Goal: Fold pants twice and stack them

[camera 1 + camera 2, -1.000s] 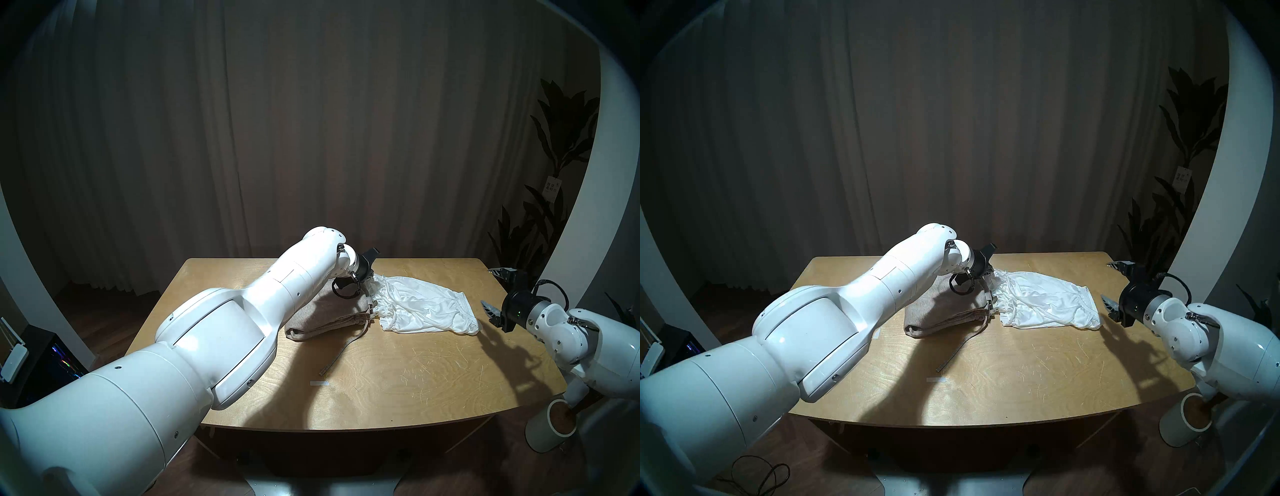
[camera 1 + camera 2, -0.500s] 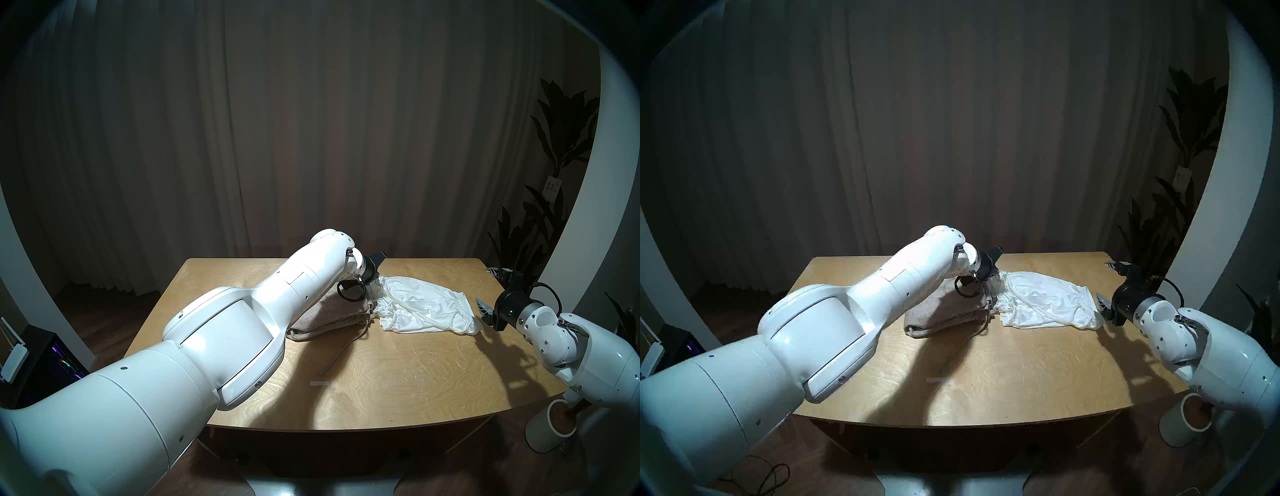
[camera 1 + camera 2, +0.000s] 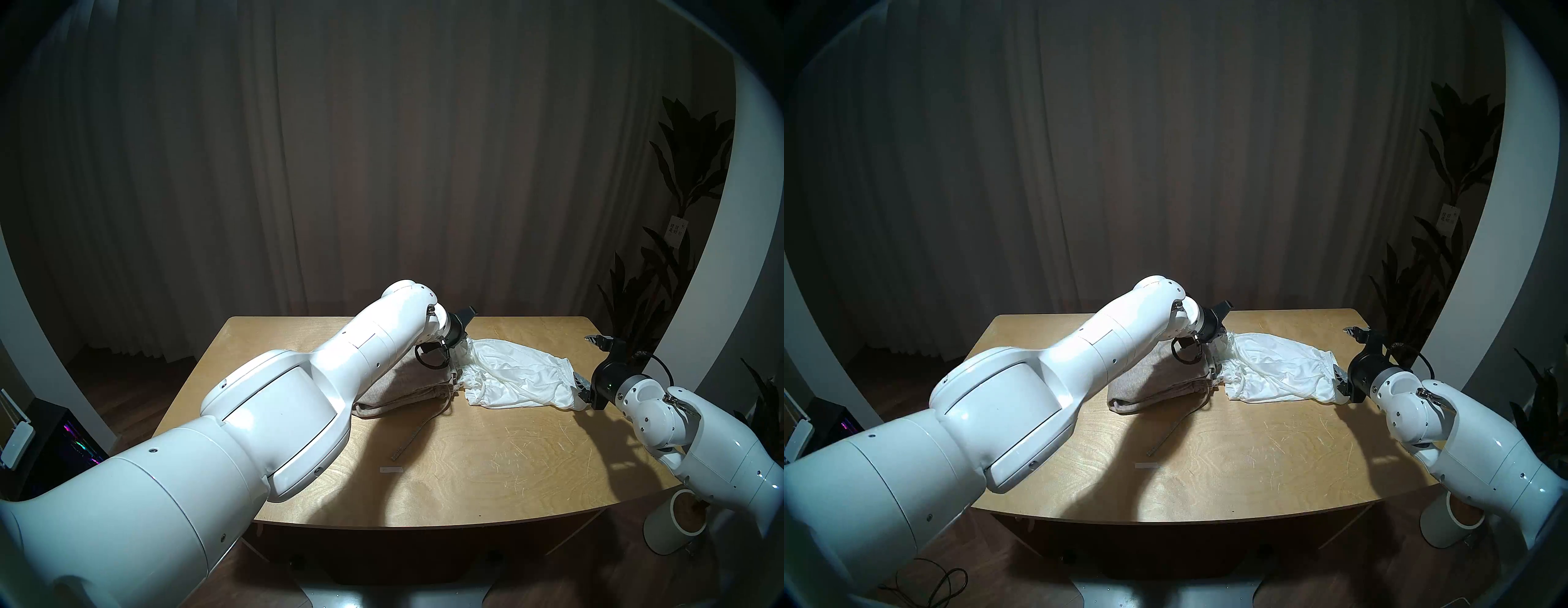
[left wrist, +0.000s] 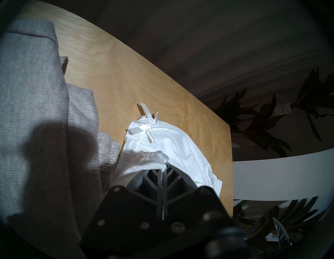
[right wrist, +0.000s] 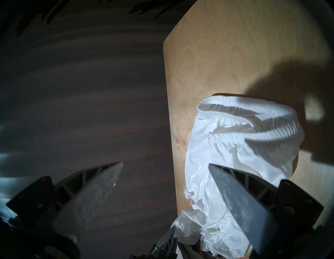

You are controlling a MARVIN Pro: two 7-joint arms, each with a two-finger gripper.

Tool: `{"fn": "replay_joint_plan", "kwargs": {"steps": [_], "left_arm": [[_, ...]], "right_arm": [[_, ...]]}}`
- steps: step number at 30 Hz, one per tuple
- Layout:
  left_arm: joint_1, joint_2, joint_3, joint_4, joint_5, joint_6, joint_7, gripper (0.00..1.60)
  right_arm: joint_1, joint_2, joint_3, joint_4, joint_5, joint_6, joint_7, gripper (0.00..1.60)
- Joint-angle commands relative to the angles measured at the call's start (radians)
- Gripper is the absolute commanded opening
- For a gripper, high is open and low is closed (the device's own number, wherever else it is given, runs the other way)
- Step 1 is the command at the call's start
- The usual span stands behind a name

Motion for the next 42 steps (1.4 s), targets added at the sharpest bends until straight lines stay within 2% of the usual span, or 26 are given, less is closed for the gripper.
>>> {"fn": "replay_joint_plan", "kwargs": {"steps": [1,2,3,4,5,6,7,20,24,27,30,37,42], "left_arm": [[-0.041,-0.005,-0.005,0.001,0.005,-0.005,-0.024,0.58],[-0.043,-0.004,-0.005,0.003,0.007,-0.006,-0.026,0.54],[-0.044,-0.004,-0.005,0.006,0.009,-0.007,-0.028,0.58],[-0.046,-0.003,-0.005,0.009,0.011,-0.009,-0.029,0.68],[-0.048,-0.003,-0.005,0.012,0.014,-0.012,-0.031,1.17],[-0.049,-0.002,-0.006,0.015,0.015,-0.014,-0.033,1.57],[-0.051,0.0,-0.008,0.016,0.016,-0.018,-0.036,1.6],[-0.077,0.004,-0.033,0.038,0.032,-0.064,-0.101,1.6],[-0.074,0.03,-0.037,-0.022,0.043,-0.071,-0.184,1.6],[-0.055,0.069,-0.036,-0.08,0.053,-0.066,-0.228,1.6],[-0.049,0.093,-0.034,-0.101,0.061,-0.06,-0.239,1.6],[-0.062,0.131,-0.055,-0.153,0.066,-0.066,-0.27,1.6],[-0.057,0.163,-0.06,-0.179,0.08,-0.074,-0.283,1.6]], "right_arm": [[0.104,-0.076,0.001,0.02,-0.059,-0.013,-0.011,1.6],[0.14,-0.09,-0.019,0.037,-0.067,-0.015,-0.021,1.6],[0.115,-0.095,-0.002,0.03,-0.075,-0.015,-0.017,1.6],[0.144,-0.107,-0.019,0.044,-0.084,-0.017,-0.026,1.6],[0.171,-0.122,-0.035,0.059,-0.095,-0.02,-0.034,1.6],[0.162,-0.131,-0.028,0.058,-0.104,-0.021,-0.033,1.6],[0.166,-0.138,-0.031,0.063,-0.11,-0.022,-0.035,1.6],[0.298,-0.261,-0.094,0.186,-0.237,-0.032,-0.068,1.6],[0.332,-0.249,-0.12,0.213,-0.266,-0.018,-0.05,1.6],[0.259,-0.194,-0.089,0.143,-0.254,-0.005,-0.013,1.6],[0.224,-0.156,-0.057,0.092,-0.241,-0.007,0.004,1.6],[0.177,-0.104,0.0,0.024,-0.238,-0.006,0.02,1.6],[0.121,-0.088,-0.001,0.014,-0.234,0.0,0.013,1.6]]}}
